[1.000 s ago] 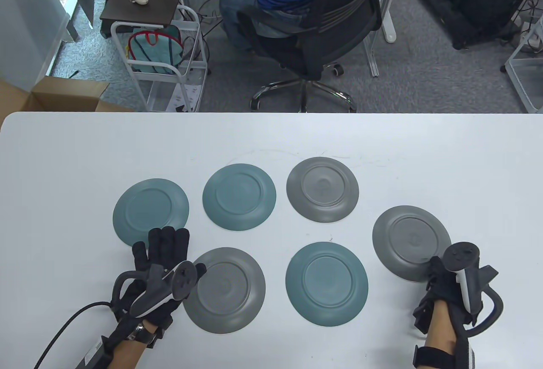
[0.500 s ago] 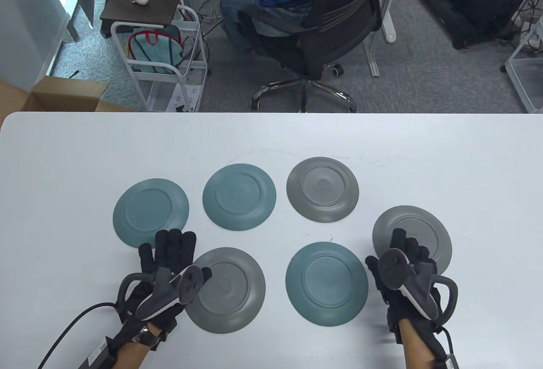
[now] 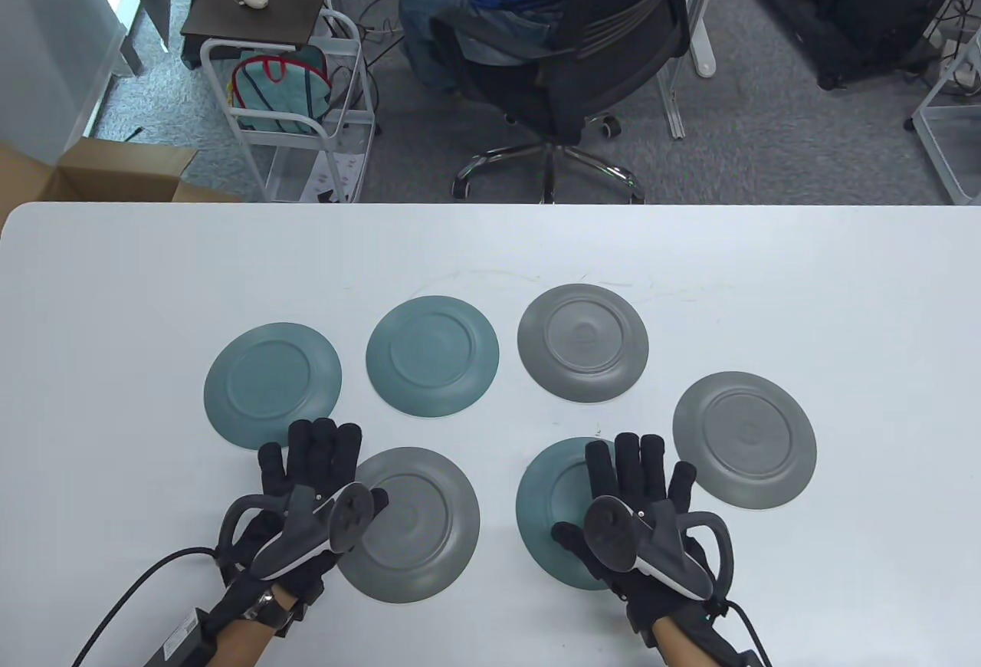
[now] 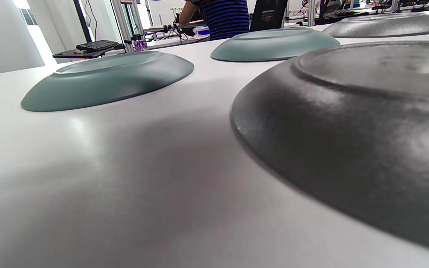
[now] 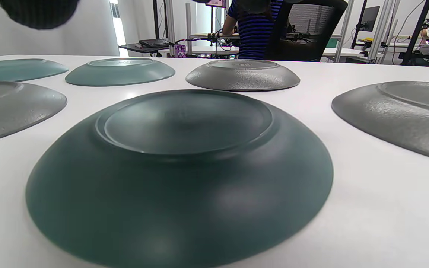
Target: Flip plate to back facing up
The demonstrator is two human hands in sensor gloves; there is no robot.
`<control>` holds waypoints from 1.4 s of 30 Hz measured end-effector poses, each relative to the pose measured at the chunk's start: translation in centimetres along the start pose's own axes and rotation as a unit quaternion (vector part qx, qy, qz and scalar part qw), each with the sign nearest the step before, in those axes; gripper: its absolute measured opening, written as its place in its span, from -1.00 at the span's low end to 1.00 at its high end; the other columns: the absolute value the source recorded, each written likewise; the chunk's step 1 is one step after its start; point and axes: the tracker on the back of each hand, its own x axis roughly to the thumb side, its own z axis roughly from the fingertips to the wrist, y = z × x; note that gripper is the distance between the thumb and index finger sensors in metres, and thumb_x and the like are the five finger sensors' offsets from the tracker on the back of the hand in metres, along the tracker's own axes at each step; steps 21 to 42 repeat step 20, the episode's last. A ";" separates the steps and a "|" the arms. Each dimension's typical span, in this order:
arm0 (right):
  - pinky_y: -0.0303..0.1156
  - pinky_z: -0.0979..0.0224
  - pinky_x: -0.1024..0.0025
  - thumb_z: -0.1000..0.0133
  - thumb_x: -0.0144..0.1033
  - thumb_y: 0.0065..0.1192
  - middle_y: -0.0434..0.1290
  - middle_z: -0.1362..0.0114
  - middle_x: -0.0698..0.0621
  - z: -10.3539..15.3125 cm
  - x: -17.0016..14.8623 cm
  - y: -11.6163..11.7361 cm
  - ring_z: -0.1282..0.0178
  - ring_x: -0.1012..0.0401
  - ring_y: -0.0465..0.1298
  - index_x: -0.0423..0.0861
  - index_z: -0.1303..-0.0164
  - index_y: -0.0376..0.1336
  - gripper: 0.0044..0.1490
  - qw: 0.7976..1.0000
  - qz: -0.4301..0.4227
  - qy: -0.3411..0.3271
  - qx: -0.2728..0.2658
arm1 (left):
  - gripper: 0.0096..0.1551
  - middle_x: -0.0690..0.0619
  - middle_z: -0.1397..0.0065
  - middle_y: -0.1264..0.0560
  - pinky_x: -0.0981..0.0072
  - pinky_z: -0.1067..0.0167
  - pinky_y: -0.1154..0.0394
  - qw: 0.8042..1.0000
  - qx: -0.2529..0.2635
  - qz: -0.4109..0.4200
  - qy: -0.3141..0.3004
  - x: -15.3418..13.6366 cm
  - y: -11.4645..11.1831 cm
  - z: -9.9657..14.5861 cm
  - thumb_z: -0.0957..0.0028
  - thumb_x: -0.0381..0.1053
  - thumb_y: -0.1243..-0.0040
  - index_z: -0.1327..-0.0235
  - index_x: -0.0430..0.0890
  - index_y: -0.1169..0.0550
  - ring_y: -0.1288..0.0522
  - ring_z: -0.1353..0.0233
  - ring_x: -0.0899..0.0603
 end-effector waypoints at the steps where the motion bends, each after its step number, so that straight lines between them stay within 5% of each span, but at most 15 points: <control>1: -0.31 -0.55 -0.50 -0.09 0.43 -0.03 -0.25 -0.77 -0.36 0.0 0.1 0.2 -0.72 -0.31 -0.27 -0.16 -0.73 -0.32 0.28 1.000 0.000 -0.001 0.006 | 0.05 -0.23 -0.76 0.07 -0.44 -0.54 0.03 1.000 -0.001 0.000 0.000 0.1 -0.1 0.0 -0.18 0.51 0.37 -0.77 -0.09 0.11 0.02 -0.78 -0.44; 42: -0.35 -0.54 -0.49 -0.09 0.43 -0.03 -0.30 -0.75 -0.37 -0.1 0.1 0.8 -0.70 -0.31 -0.33 -0.18 -0.72 -0.33 0.29 1.000 -0.007 -0.011 0.027 | 0.05 -0.23 -0.76 0.06 -0.44 -0.53 0.02 1.000 -0.013 -0.003 0.000 0.2 -0.2 -0.1 -0.18 0.51 0.37 -0.77 -0.08 0.11 0.01 -0.78 -0.44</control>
